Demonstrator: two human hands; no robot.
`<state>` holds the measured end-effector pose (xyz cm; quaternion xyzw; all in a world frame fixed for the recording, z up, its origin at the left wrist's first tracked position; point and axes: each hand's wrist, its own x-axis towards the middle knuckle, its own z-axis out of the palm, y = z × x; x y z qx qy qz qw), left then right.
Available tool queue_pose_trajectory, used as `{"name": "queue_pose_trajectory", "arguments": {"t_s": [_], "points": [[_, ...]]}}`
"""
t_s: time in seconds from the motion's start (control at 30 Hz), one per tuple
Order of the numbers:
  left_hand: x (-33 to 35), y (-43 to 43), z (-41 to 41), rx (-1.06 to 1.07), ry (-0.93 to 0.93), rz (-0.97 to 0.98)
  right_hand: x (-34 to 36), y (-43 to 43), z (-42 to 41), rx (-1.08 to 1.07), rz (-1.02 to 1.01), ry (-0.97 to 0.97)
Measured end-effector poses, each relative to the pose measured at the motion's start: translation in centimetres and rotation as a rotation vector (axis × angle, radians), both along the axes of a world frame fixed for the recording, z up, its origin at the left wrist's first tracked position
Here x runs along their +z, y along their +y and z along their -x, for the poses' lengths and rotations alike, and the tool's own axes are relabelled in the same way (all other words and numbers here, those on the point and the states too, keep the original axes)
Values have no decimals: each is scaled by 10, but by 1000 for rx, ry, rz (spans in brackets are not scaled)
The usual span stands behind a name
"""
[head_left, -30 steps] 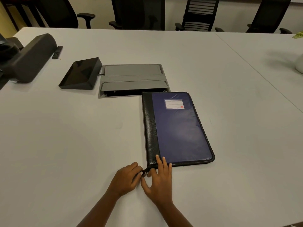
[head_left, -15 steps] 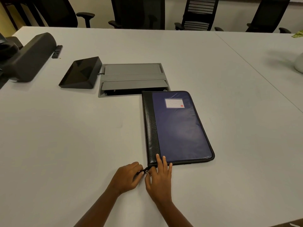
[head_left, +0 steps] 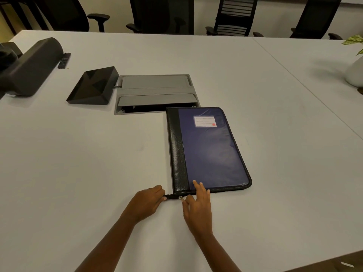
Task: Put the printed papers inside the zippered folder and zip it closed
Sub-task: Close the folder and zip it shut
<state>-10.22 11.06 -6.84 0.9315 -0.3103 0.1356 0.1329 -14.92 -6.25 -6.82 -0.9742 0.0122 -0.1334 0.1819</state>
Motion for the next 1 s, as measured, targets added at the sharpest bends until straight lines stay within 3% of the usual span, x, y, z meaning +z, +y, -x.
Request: {"name": "queue_pose_trajectory", "arguments": {"t_s": [0.13,0.3,0.53,0.73,1.0], "points": [[2,1,-3,-13,-14,-33,5,-12,-1,11,9,9],[6,-2,-4,-24,-17,-48,4,-48,2,-133,-137,103],[11,-2,-2,-3,27,-60,7,-94,-3,-210,-132,97],[21,-4,-8,-9,71,-183,7,-138,-5,-335,-172,149],[24,-9,-13,-32,125,-173,15,-185,-18,-320,-137,267]]}}
